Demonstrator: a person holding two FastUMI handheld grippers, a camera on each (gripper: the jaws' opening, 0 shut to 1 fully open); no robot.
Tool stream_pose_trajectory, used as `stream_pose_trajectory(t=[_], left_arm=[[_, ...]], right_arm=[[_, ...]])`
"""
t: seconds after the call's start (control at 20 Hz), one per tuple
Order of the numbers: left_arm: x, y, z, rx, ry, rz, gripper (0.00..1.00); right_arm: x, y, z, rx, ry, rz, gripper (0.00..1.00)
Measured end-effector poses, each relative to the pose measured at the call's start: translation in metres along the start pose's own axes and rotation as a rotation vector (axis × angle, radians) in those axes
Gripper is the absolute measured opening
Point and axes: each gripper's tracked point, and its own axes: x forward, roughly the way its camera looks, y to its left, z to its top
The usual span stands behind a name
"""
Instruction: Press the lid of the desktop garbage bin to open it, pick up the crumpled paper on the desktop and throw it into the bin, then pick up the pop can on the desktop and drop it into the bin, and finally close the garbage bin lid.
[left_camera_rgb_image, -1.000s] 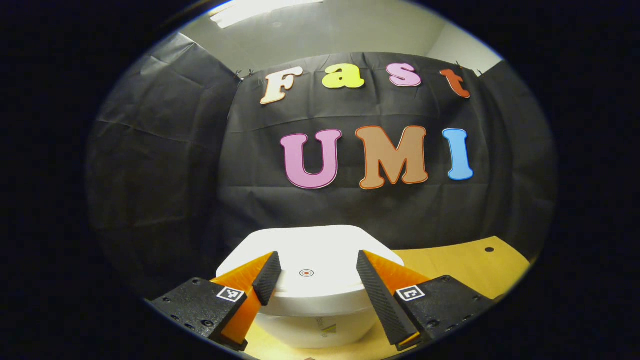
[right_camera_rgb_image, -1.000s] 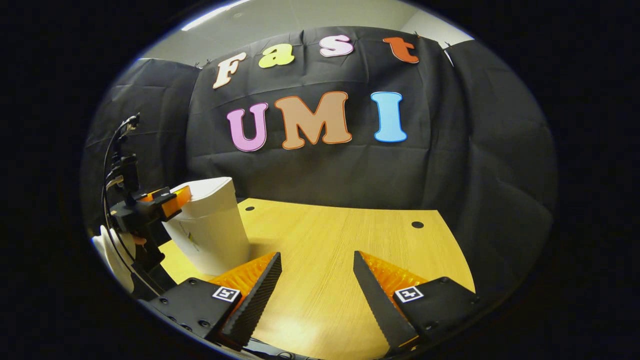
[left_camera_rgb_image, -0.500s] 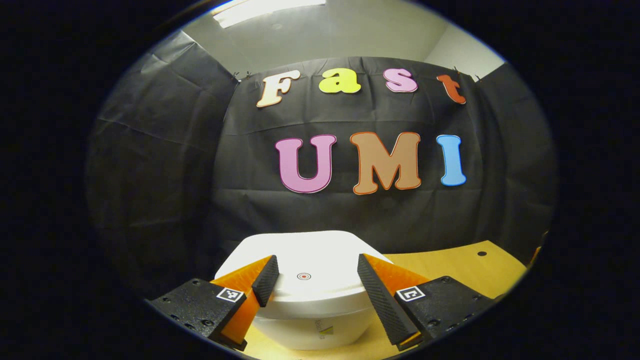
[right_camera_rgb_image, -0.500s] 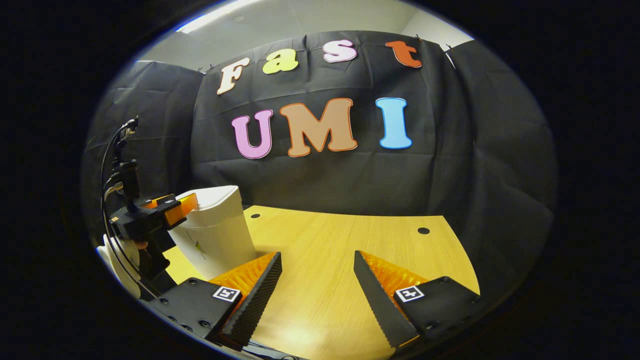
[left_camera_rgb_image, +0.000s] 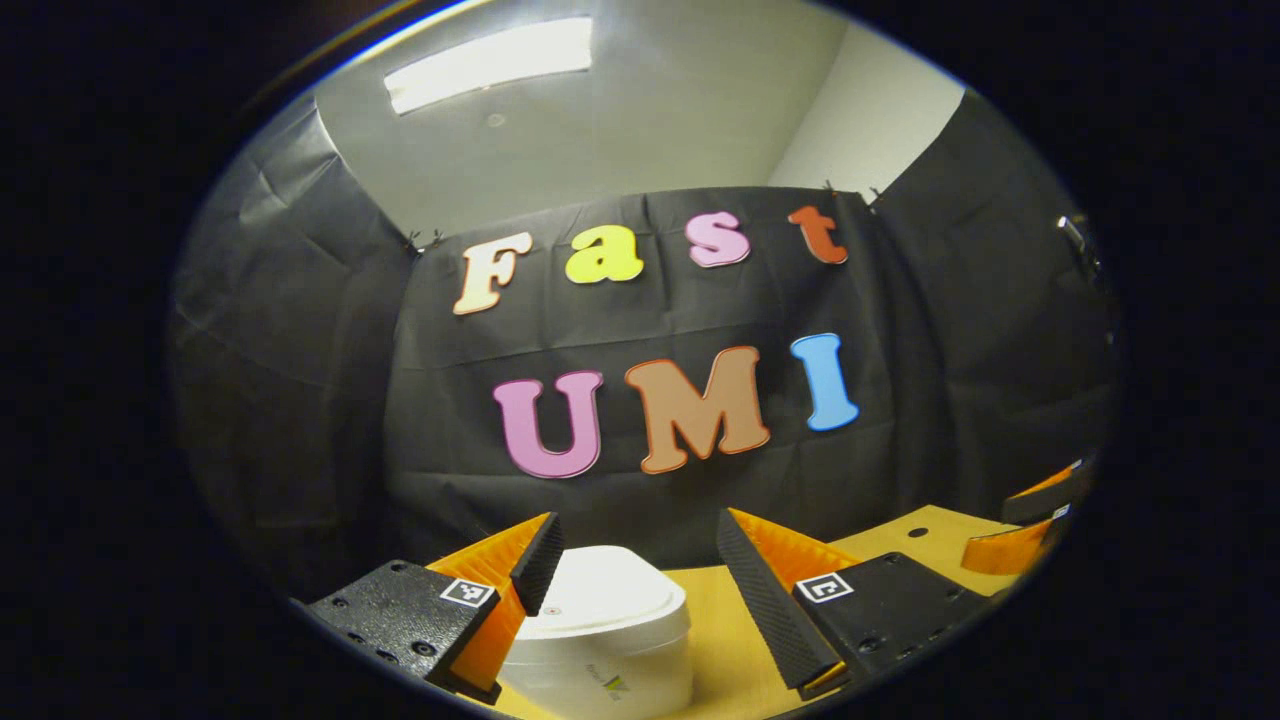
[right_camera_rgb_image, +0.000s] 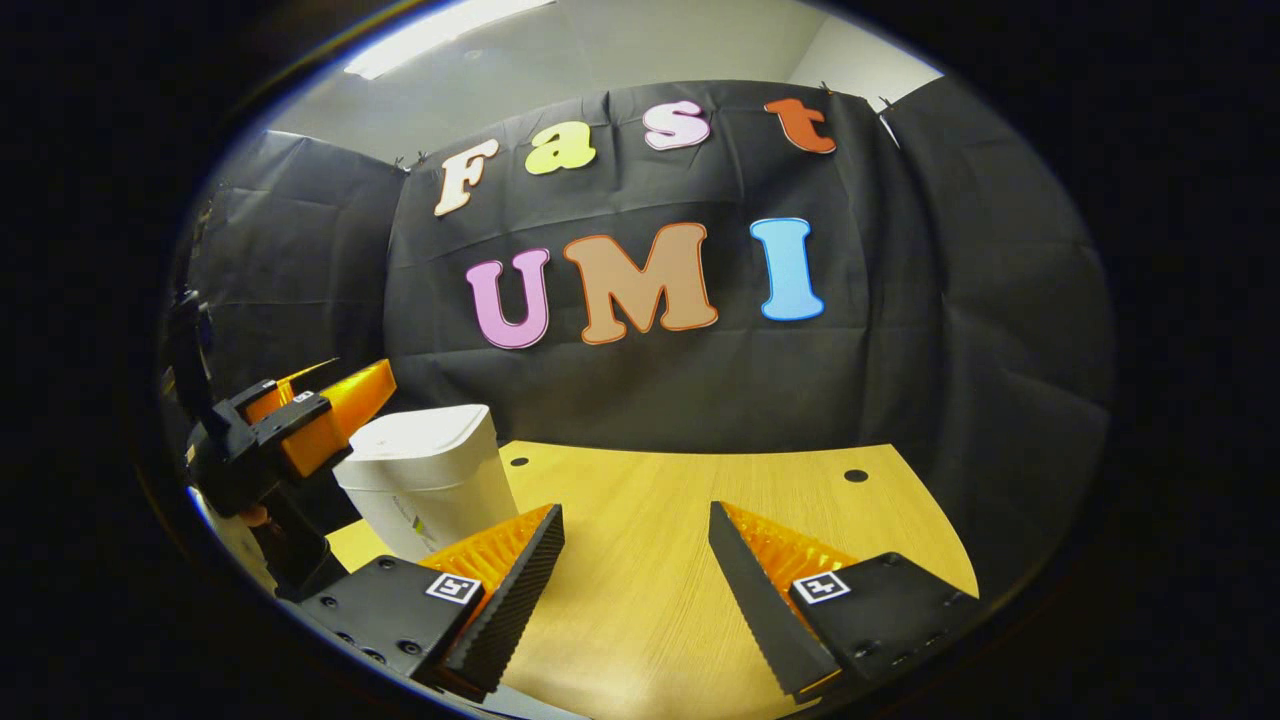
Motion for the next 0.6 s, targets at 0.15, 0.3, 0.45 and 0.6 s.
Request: stream_pose_trajectory(t=[0.15,0.3,0.45,0.6], left_arm=[[-0.008,-0.027,0.002,-0.017,-0.015,-0.061,0.93],[-0.020,-0.044,-0.004,-0.047,0.007,-0.104,0.93],[-0.023,-0.042,-0.007,-0.073,0.016,-0.099,0.93],[-0.026,-0.040,-0.014,-0.096,0.039,-0.089,0.99]], right_arm=[[-0.005,0.002,0.009,0.007,-0.032,-0.012,0.99],[-0.012,0.002,0.013,0.029,-0.061,-0.023,0.97],[-0.018,0.002,0.015,0.050,-0.080,-0.029,0.96],[-0.018,-0.001,0.018,0.054,-0.092,-0.035,0.97]])
